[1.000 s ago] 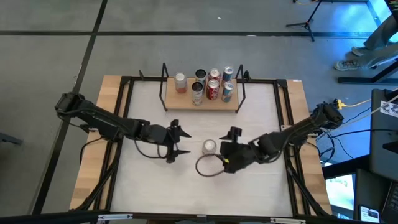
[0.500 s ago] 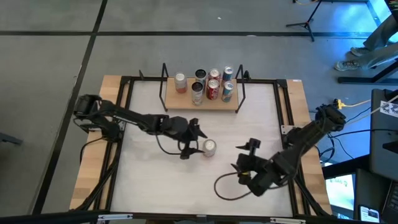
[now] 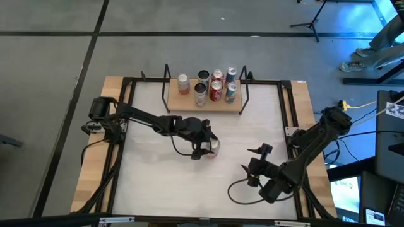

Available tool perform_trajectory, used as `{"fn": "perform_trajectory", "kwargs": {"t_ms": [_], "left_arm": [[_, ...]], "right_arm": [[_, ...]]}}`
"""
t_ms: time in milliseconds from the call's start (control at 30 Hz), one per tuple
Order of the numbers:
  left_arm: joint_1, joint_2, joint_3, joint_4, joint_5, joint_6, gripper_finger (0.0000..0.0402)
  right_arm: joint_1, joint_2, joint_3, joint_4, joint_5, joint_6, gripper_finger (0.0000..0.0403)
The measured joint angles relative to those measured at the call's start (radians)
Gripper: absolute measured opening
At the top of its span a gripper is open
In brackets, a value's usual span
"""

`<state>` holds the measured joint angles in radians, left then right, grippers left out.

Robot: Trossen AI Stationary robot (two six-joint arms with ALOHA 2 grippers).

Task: Place canned beverage on shelf
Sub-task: Put the white soda can on the shelf

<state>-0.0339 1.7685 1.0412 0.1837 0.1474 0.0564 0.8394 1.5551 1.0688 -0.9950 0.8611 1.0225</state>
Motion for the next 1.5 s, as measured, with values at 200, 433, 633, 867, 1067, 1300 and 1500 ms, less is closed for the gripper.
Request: {"fn": "perform_trajectory", "kwargs": {"t_ms": [200,433,633,867,1067,1300,1500], "left_arm": [[-0.001,0.019,0.0,0.024,-0.015,0.013,0.032],[-0.008,0.015,0.0,0.018,-0.03,0.01,0.032],[-0.03,-0.021,-0.004,-0.002,-0.046,-0.002,0.032],[-0.032,-0.032,-0.004,-0.001,-0.117,0.024,0.032],[-0.012,-0.032,-0.004,-0.016,-0.105,0.03,0.032],[-0.015,-0.032,-0.004,-0.035,0.011,0.024,0.032],[-0.01,-0.032,-0.004,-0.027,-0.007,0.025,0.032]], "right_arm": [[-0.042,0.0,-0.046,0.001,-0.007,0.031,0.0349],[-0.063,0.0,-0.048,0.001,-0.007,0.017,0.0349],[-0.061,0.0,-0.048,0.008,0.004,0.017,0.0349],[-0.061,0.0,-0.048,0.027,0.012,0.016,0.0349],[-0.061,0.0,-0.048,0.033,0.012,0.016,0.0349],[-0.061,0.0,-0.048,0.033,0.014,0.009,0.0349],[-0.061,0.0,-0.048,0.032,0.014,0.007,0.0349]]}}
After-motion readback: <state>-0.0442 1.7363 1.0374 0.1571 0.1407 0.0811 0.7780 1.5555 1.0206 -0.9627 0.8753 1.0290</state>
